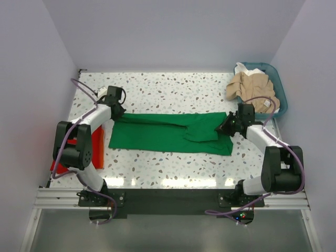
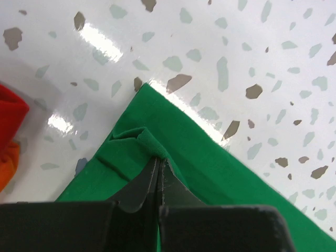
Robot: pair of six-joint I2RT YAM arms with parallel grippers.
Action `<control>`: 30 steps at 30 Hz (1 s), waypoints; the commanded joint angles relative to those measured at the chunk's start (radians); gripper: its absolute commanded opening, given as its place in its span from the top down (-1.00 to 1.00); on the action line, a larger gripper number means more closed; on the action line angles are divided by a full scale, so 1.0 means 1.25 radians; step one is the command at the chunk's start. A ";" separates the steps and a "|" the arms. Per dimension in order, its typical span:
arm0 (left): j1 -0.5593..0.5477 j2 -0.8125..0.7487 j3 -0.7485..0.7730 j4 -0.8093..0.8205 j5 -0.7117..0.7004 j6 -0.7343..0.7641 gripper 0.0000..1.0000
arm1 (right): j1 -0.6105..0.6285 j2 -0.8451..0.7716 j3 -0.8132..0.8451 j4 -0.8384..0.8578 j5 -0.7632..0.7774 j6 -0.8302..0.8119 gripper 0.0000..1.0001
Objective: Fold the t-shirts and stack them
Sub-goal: Fold the tshirt
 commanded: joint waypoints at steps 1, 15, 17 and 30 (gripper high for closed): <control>0.016 0.022 0.065 0.023 -0.006 0.030 1.00 | -0.003 -0.020 0.082 -0.008 -0.028 0.020 1.00; 0.040 0.139 0.252 0.045 0.046 0.073 1.00 | -0.003 0.059 0.311 -0.045 -0.050 0.051 1.00; 0.045 0.148 0.274 0.048 0.052 0.078 1.00 | -0.002 0.078 0.344 -0.046 -0.054 0.057 1.00; 0.061 0.187 0.292 0.075 0.090 0.091 1.00 | -0.003 0.089 0.384 -0.059 -0.064 0.071 1.00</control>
